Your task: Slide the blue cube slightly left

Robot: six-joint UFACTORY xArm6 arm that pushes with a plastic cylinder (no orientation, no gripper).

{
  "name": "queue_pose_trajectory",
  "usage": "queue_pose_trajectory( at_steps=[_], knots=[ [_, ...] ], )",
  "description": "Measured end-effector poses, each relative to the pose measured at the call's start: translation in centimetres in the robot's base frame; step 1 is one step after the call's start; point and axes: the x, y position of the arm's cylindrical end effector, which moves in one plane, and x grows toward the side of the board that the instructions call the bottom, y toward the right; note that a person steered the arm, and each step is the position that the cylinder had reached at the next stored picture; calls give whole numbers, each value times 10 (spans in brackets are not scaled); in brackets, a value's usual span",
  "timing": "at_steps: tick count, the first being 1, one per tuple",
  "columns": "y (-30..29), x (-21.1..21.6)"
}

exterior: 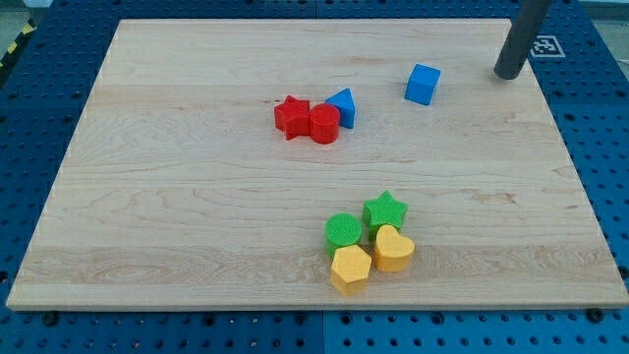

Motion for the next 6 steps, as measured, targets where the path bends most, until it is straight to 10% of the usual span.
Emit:
queue_pose_trajectory(
  at_steps=[4,6],
  knots=[
    [-137,12],
    [-93,27]
  ],
)
